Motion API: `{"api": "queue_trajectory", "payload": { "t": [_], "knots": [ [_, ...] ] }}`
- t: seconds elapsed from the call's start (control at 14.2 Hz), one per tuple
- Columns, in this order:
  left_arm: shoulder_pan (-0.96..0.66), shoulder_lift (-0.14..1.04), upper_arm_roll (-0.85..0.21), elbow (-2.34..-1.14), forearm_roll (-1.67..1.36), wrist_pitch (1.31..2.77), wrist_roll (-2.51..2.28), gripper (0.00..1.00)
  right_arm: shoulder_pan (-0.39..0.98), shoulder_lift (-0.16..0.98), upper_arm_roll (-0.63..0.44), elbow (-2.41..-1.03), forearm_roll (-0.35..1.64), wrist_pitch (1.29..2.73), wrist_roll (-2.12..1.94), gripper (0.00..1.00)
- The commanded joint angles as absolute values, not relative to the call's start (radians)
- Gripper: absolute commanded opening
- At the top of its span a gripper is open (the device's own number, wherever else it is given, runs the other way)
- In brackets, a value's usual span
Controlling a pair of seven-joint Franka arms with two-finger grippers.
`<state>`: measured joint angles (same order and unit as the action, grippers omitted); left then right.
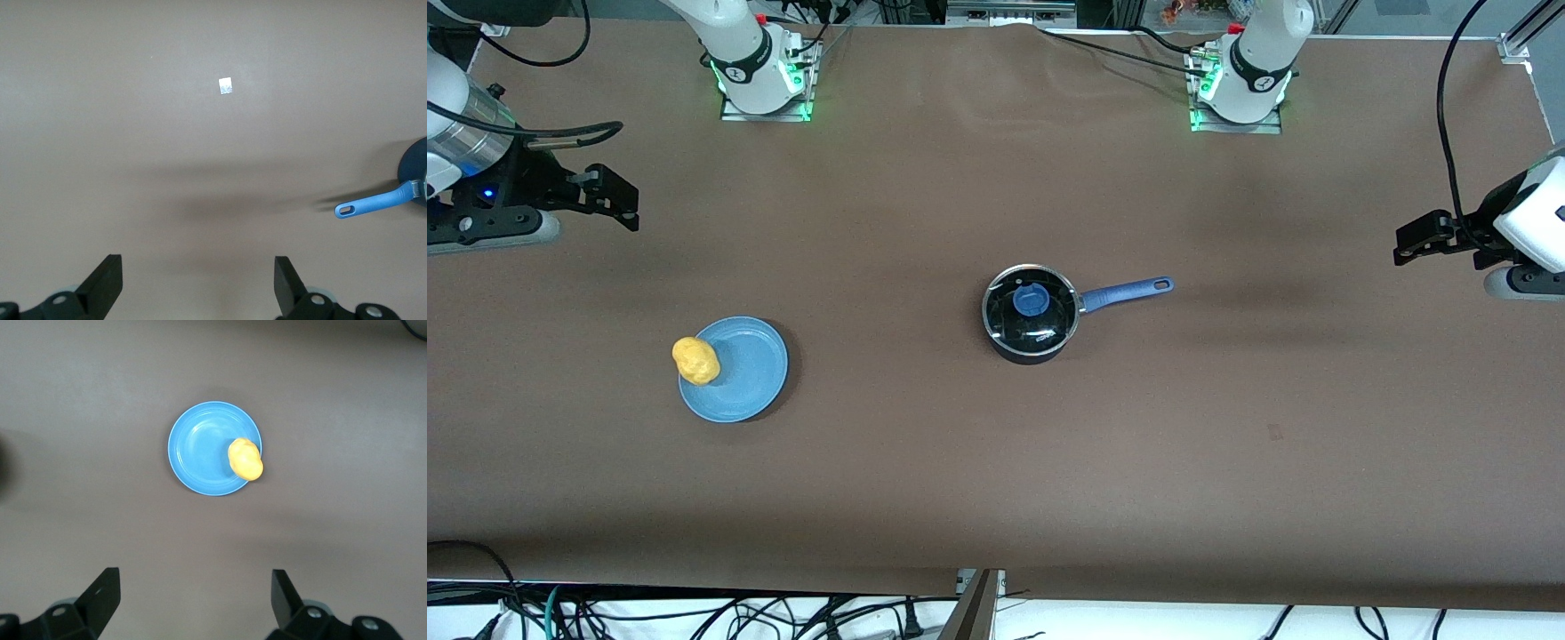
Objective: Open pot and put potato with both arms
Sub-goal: 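Move the left gripper from rest toward the black saucepan lid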
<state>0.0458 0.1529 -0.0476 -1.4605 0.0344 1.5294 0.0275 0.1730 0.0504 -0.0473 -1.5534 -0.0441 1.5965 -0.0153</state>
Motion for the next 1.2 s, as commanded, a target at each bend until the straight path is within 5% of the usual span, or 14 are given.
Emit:
{"api": "queue_trajectory", "payload": {
  "t": [0.0,0.85,1.13],
  "knots": [
    [0.046,0.17,-0.044,-1.425,0.02,1.509,0.051,1.0,0.17,0.054,-0.051,-1.548,-0.04,1.591,0.002,1.0],
    [-0.049,0.218,-0.048,-1.413,-0.053,1.512,-0.134,1.0,0.176,0.069,-0.043,-1.537,-0.037,1.592,-0.002,1.0],
    [-0.187,0.279,-0.049,-1.414,-0.074,1.644,-0.393,1.0,0.173,0.069,-0.044,-1.537,-0.038,1.594,-0.002,1.0]
  ]
}}
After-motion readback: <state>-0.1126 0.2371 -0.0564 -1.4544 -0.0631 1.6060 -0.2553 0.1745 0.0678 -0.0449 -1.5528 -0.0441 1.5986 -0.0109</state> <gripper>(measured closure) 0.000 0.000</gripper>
